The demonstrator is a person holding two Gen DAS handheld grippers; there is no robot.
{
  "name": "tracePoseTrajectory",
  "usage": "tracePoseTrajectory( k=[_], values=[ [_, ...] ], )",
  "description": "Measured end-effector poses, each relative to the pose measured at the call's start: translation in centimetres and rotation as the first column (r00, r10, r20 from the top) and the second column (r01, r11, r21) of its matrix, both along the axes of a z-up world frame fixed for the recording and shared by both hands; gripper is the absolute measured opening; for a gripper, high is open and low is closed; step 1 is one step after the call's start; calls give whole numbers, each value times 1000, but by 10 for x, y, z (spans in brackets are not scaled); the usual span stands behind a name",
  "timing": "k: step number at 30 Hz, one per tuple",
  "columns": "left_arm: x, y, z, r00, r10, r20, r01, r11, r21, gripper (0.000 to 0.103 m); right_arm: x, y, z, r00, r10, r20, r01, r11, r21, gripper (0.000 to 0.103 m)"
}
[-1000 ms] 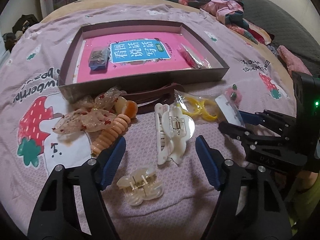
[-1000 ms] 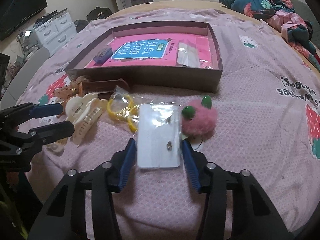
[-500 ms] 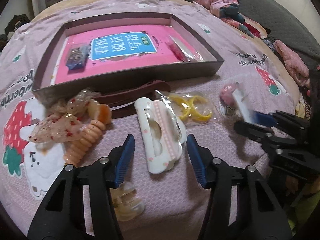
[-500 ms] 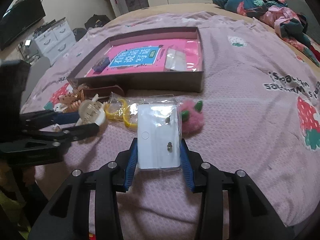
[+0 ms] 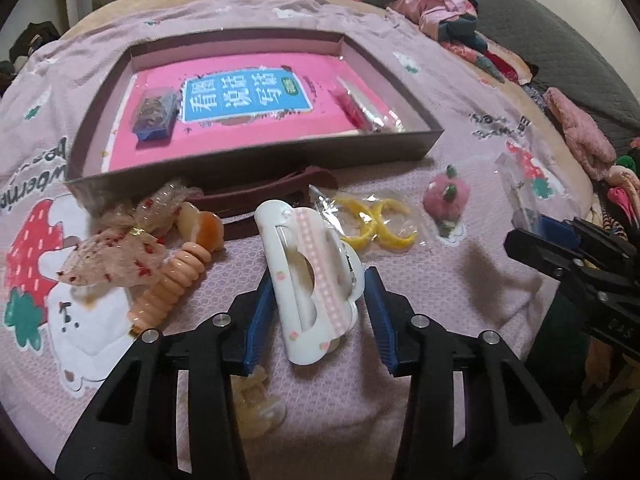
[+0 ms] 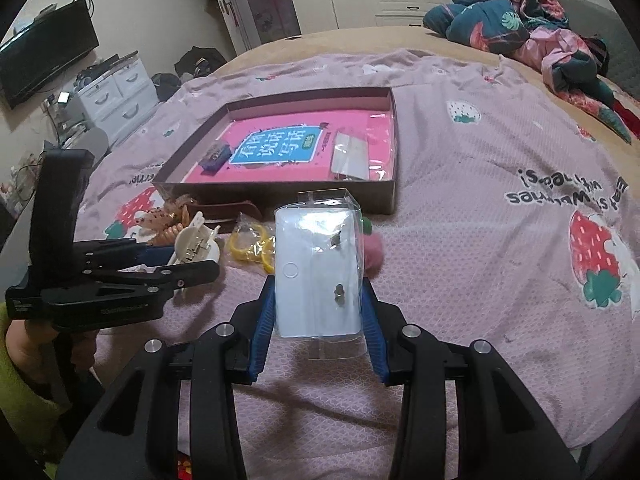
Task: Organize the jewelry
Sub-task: 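Release the white hair clip into the box while the right tool releases the card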
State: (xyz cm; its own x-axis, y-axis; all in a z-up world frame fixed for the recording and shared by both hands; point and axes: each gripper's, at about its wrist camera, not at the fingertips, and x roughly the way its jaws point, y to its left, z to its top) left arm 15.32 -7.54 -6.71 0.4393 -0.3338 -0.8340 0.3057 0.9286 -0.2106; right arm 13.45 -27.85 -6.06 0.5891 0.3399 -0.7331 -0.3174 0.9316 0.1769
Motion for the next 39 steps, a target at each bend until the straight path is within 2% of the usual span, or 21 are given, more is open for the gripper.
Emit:
tracePoseTrajectory(
  k=[9,19,28,39],
  values=[
    [-3,26,41,997,46,69,-43,998,-37,35,-1,15,24,998,44,37,-44,999,-6,39],
    [10,66,75,983,130,129,-126,991,-34,36,14,50,58,986,127,109,-126,992,-16,39],
    [29,87,94,969,181,166,-177,984,-35,36,38,68,74,978,150,145,-149,989,-17,39],
    [66,84,98,966,191,176,-186,981,-44,36,91,63,78,983,99,153,-95,995,-34,39]
  ],
)
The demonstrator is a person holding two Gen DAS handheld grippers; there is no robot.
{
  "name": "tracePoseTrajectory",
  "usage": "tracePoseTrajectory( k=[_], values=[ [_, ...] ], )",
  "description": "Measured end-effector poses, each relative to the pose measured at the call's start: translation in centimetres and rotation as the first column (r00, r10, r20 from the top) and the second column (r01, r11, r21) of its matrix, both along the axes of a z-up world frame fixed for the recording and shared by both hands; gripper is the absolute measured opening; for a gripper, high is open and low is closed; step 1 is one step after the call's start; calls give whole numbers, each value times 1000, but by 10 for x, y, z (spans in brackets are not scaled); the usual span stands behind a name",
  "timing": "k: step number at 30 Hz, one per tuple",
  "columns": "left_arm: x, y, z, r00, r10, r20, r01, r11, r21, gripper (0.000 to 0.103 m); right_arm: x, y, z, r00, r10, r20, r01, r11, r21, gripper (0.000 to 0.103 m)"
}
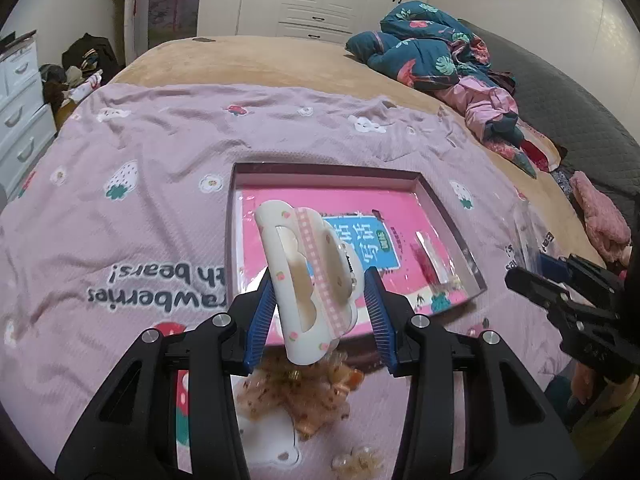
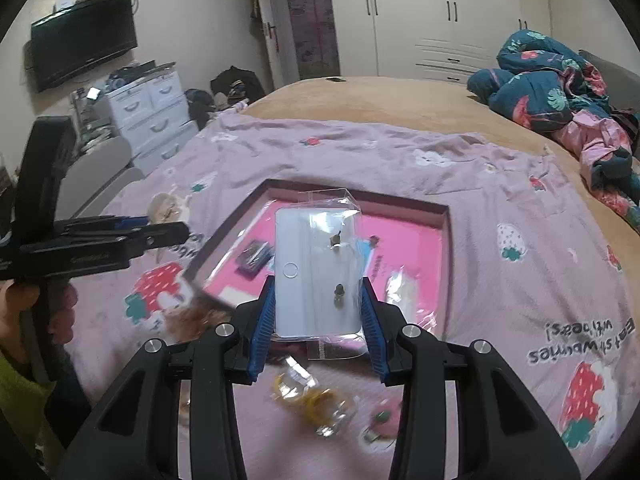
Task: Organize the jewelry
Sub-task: 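Release the white hair clip into the box while the right tool releases the card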
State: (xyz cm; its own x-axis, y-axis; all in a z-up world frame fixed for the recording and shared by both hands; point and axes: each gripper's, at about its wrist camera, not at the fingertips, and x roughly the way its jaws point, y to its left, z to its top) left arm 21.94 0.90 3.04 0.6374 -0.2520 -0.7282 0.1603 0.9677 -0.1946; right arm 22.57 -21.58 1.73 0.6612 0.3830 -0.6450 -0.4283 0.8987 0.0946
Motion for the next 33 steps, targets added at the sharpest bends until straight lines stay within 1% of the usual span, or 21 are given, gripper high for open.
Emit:
tracePoseTrajectory(
  k=[6,14,18,28,33],
  values=[
    [20,-18,-8,1000,-28,-12,28,1000,3,36,28,-13,-8,998,-55,-14,54,998,-18,39],
    [44,-44,-37,995,-77,-66,78,997,24,36,60,-27,-30,993,-103,-61,99,994,-53,39],
    [53,-54,-53,991,-93,-97,97,995,38,36,71,-29,-44,990,-109,-94,103,993,-62,39],
    [64,-59,-83,982,-102,-159,112,992,50,36,93,-23,-77,978,-114,-174,103,992,-70,39],
    [64,-58,-90,980,-101,-174,112,992,56,36,101,-19,-87,972,-118,-202,103,991,-81,40]
  ],
)
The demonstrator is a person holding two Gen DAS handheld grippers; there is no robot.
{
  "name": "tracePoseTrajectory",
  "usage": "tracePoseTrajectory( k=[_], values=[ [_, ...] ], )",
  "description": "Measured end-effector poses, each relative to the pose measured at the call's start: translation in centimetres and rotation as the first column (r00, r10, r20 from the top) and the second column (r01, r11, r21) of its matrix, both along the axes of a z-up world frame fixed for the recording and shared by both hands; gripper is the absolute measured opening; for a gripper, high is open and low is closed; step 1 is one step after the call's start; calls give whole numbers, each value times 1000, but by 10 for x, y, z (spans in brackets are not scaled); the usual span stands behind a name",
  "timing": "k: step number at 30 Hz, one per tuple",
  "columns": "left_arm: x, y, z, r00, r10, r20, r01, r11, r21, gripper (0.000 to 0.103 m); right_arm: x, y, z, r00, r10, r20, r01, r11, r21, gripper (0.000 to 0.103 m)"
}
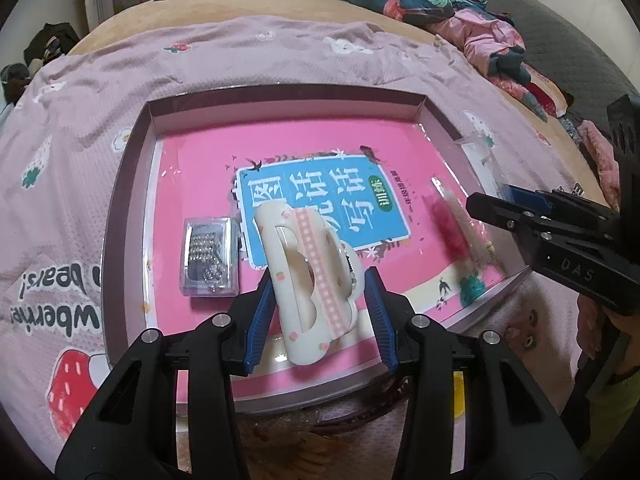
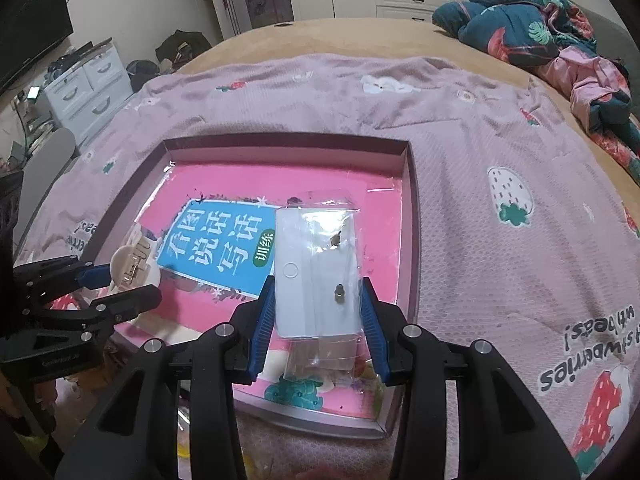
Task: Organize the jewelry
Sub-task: 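Release the white hair clip into the box while the right tool releases the card, then withdraw both tools from the box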
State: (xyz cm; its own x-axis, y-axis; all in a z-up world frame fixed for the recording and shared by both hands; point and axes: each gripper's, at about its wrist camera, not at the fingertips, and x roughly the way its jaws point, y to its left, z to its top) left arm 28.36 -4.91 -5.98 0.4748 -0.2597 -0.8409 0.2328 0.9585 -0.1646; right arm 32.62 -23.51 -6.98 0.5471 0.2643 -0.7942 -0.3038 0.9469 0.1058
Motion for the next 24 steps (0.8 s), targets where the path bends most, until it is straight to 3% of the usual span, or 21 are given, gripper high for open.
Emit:
tracePoseTrajectory(
  k=[7,13,16,19,24],
  values=[
    [-1,3,-5,1000,3,-11,-3,1000,5,36,1,0,-6,1000,-6,-17,6,1000,3,43],
    [-4,4,-5,1000,9,-14,-9,1000,6,37,-10,-3,3,1000,-3,8,3,1000,9,55],
    [-6,5,-2,1000,13,-6,-13,1000,4,47,-21,-9,12,999,-13,36,12,1000,20,64],
    [-7,6,2,1000,18,0,-18,1000,2,48,-32,-16,20,998,-24,62,22,999,23,70],
    [-13,11,15,999,32,24,-32,999,-10,60,-53,-26,37,993,-42,112,39,999,28,81]
  ],
)
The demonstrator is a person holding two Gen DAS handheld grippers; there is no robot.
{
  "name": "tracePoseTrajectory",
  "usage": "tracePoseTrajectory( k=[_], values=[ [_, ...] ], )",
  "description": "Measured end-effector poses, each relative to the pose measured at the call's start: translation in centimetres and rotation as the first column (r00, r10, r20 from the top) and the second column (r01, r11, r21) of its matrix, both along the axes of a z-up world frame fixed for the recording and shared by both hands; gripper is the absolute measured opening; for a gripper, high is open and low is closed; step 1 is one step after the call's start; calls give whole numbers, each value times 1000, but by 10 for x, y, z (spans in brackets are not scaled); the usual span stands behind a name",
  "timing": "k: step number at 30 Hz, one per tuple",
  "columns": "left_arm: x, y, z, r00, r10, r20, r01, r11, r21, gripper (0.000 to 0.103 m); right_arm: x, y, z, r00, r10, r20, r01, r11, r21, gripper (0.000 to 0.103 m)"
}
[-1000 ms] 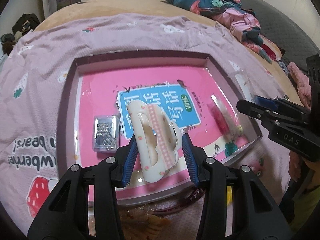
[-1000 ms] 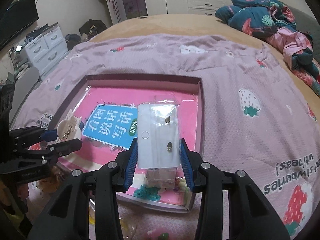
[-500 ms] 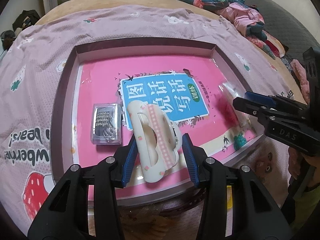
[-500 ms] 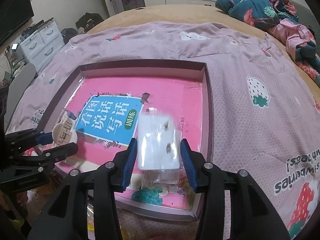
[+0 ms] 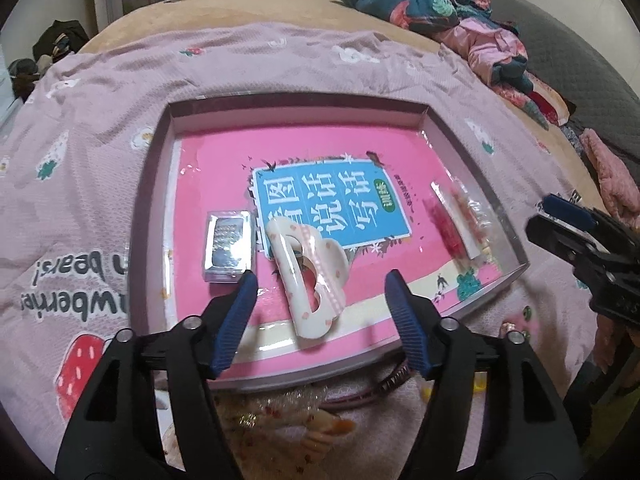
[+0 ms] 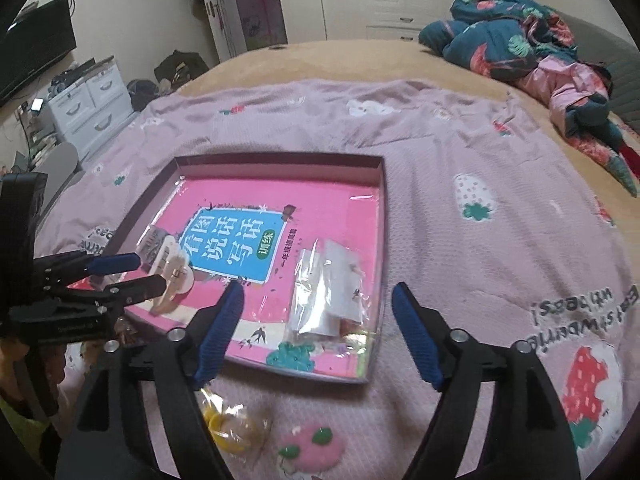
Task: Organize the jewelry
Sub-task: 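Withdraw both tools from the box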
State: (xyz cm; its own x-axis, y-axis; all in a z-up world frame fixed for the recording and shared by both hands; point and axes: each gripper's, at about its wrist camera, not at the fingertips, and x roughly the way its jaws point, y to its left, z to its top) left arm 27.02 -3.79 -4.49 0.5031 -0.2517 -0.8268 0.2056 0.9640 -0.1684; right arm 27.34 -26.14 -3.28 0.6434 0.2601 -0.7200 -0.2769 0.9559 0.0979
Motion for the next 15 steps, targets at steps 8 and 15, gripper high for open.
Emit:
tracePoseTrajectory(
  k=[8,15],
  values=[
    [-21,13,35,997,52,65,-50,999,-20,79,-31,-9,31,996,-9,85,7,1000,15,90],
    [-43,23,67,988,86,126,-80,995,-54,92,-55,-10,54,990,0,139,-5,999,32,93]
  ],
)
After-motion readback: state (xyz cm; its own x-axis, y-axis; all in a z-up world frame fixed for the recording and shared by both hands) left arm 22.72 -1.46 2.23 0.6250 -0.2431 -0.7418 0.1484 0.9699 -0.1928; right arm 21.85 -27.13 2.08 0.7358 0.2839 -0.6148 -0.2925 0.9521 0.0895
